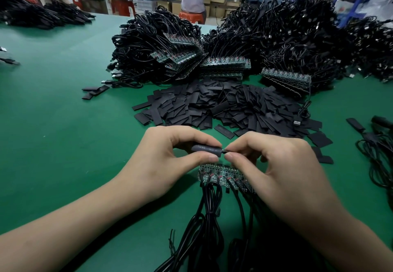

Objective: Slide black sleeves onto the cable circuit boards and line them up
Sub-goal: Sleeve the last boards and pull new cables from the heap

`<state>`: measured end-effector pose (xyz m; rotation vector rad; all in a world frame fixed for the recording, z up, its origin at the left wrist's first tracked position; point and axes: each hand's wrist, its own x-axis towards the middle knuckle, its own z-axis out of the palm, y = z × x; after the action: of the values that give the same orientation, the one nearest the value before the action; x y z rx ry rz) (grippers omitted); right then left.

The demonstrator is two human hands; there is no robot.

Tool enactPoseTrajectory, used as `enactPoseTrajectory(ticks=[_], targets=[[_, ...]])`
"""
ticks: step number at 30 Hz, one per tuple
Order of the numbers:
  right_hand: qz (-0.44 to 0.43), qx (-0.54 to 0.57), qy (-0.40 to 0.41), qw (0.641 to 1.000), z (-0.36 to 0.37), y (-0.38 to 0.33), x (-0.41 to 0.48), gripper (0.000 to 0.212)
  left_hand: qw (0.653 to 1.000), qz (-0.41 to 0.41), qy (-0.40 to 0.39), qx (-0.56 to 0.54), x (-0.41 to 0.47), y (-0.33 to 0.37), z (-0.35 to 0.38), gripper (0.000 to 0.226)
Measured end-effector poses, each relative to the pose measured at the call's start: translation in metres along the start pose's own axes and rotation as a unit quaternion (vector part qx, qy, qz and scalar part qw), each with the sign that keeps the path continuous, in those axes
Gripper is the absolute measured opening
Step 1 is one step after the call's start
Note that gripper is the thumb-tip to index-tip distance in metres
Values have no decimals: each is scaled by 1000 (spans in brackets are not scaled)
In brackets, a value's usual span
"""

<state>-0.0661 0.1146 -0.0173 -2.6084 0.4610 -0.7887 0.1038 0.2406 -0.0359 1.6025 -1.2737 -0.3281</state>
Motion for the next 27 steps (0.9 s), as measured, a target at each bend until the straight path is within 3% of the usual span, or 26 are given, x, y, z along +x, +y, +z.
enactPoseTrajectory(ticks=[7,14,17,21,27], targets=[[1,6,23,1000,6,0,-2,17,1000,10,-4,12,0,-2,-1,21],[20,44,51,998,9,-1,-3,13,992,-4,121,-19,1,-4,1,42],[34,60,49,996,12,0,-3,5,991,23,126,28,0,-2,0,41],[31,70,35,996,12,0,-4,6,979,80,97,162,-1,1,-2,57],[33,111,0,993,10,-2,-4,13,969,118,91,199,0,0,-7,49]])
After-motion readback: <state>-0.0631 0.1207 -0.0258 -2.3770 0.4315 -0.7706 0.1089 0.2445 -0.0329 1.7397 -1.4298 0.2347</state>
